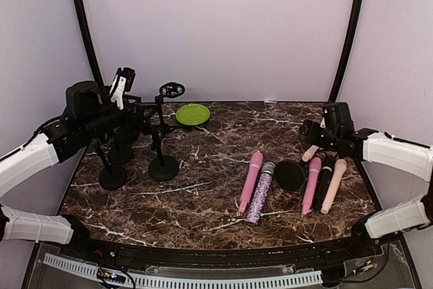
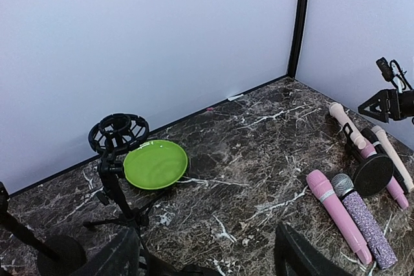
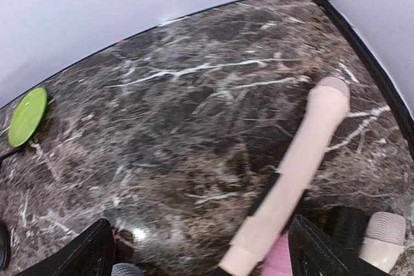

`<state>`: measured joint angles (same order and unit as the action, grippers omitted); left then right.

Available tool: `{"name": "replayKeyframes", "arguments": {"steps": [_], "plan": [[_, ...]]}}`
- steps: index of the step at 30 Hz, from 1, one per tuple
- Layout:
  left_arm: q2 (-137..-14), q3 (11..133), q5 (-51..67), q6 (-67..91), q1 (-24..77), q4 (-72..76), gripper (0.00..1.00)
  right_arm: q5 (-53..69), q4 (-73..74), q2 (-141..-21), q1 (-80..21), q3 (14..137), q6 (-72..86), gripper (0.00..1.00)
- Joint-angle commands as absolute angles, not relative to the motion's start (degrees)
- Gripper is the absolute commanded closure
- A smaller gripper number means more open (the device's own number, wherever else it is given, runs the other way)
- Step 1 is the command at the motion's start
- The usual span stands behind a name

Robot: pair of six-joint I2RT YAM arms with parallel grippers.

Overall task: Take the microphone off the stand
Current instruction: Pick up the microphone stand with the microphone from the center of the board.

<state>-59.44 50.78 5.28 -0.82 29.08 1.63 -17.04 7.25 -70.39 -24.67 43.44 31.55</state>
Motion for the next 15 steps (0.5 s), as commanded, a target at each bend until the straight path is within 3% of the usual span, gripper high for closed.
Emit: {"name": "replayKeyframes", "arguments": {"steps": [1,6,15], "plan": [[-59.5,50.4,5.0,-0.4,28.7,2.5,0.27,-9.5,6.3,-72.1,-15.4,41.0,34.3,0.07],[-60.0,50.5,5.0,-0.3,28.7,2.3,0.26,-8.4,2.7,-80.3,-8.8,41.3,32.8,0.14],[-60.4,50.5,4.3,-0.8,28.7,2.0,0.26,-9.3,-1.4,-94.5,-7.3,46.8,33.3,0.18]]}}
